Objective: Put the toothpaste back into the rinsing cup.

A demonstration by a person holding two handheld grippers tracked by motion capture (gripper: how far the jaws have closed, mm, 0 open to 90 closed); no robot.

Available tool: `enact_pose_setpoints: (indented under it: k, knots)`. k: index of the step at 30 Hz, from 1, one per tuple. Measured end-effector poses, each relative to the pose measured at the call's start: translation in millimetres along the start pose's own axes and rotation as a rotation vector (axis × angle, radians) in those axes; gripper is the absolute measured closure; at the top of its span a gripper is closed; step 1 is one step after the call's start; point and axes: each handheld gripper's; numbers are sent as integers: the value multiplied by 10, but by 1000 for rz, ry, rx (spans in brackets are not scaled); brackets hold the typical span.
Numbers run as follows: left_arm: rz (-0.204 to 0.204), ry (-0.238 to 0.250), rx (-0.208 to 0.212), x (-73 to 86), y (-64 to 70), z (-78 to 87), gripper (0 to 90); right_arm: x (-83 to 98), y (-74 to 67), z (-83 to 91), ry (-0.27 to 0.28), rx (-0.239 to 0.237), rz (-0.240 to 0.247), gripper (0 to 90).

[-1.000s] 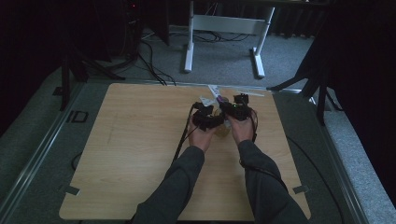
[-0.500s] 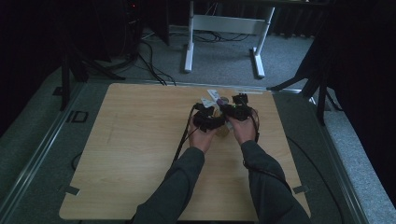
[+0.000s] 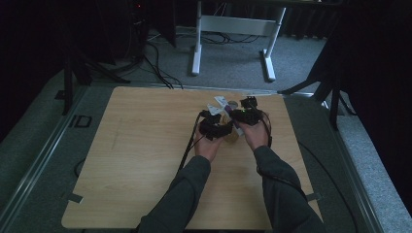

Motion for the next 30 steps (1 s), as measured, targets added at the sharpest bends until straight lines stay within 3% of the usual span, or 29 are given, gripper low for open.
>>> enact_pose_setpoints:
  k: [14, 23, 24, 26, 30]
  knots:
    - [30, 12, -29, 40, -157, 98, 427, -67, 1, 12, -33, -13, 22, 710]
    - [39, 4, -39, 59, -224, 97, 427, -317, -25, -93, -226, 8, 68, 632]
    - [39, 4, -39, 59, -224, 97, 427, -317, -25, -93, -226, 8, 68, 632]
    - [40, 1, -39, 68, -228, 91, 427, -360, -16, -142, -289, 3, 69, 613]
    - [41, -2, -40, 78, -236, 84, 427, -392, -12, -222, -348, 9, 79, 636]
Point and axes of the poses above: each handheld gripper's, and its own axes: z roughly backward along the jaws, x roughly out of its underside, y roughly to its right, and after that the axes turned 7 degrees about -y, right-handed
